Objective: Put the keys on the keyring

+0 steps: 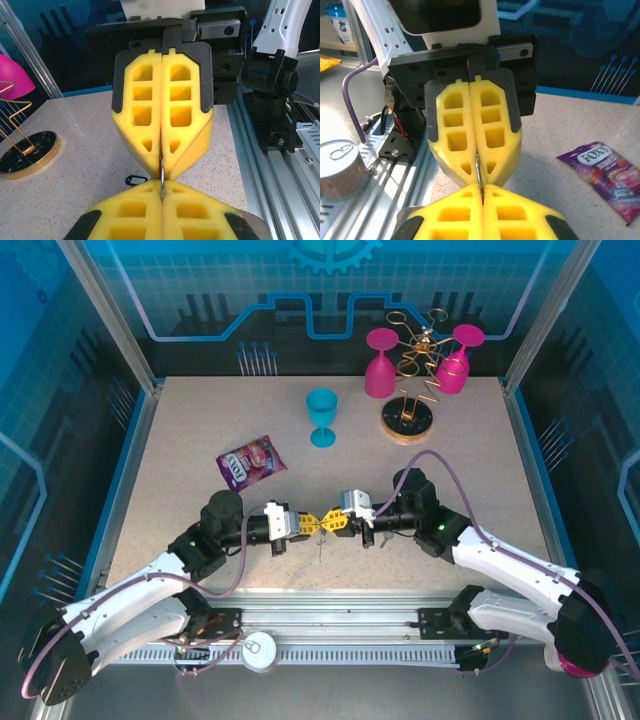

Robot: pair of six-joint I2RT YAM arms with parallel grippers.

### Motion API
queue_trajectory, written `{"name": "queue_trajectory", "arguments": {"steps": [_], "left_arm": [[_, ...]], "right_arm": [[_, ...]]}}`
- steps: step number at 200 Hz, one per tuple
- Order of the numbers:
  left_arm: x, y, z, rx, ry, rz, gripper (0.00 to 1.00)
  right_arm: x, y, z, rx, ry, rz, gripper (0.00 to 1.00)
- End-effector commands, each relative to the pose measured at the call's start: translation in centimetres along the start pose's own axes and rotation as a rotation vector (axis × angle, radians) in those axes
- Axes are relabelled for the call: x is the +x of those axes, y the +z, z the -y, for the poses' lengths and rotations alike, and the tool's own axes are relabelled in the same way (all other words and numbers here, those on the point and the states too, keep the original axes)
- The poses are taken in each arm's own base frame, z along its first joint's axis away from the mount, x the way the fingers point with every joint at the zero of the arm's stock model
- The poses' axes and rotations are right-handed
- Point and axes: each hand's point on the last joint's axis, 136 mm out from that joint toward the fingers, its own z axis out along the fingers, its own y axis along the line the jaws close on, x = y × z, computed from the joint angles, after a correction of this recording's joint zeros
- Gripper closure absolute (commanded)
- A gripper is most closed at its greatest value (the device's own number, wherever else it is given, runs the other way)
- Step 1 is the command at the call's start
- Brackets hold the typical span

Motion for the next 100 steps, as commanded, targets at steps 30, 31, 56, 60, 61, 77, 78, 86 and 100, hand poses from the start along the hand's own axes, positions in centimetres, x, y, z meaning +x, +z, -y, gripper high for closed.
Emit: {"name": "queue_trajectory", "arguments": {"steps": [30,31,56,60,61,77,78,86,100], "left_arm": [[-0.7,-0.3,0.0,-0.008,0.026,0.017,0.95],[-0.6,-0.4,0.0,-0.01,0.026,0.015,0.94],[0.1,-0.3,-0.1,-0.013,0.027,-0.024,0.93],[0.1,-0.3,-0.1,-0.013,0.026,-0.026,0.93],[0.1,-0.3,-0.1,-0.013,0.025,-0.028,0.93],[0.2,-0.2,-0.2,-0.012,0.025,-0.036,0.92],[0.2,-0.2,-0.2,-0.011,0.026,-0.036,0.92],[0.3,-0.2,-0.2,-0.009,0.027,-0.042,0.91],[0.3,-0.1,-0.3,-0.008,0.029,-0.049,0.91]], "right_arm": [[-1.5,-0.3,0.3,0.002,-0.037,0.014,1.0],[-1.5,-0.4,0.3,0.003,-0.037,0.012,1.0],[-1.7,-0.6,0.4,0.007,-0.03,-0.003,1.0],[-1.8,-0.6,0.4,0.006,-0.031,-0.002,1.0],[-1.8,-0.6,0.3,0.005,-0.03,-0.003,1.0],[-1.8,-0.5,0.3,0.001,-0.021,-0.012,1.0],[-1.9,-0.5,0.3,0.001,-0.022,-0.011,1.0],[-1.8,-0.4,0.3,-0.004,-0.02,-0.018,1.0],[-1.8,-0.3,0.3,-0.006,-0.017,-0.029,1.0]]}}
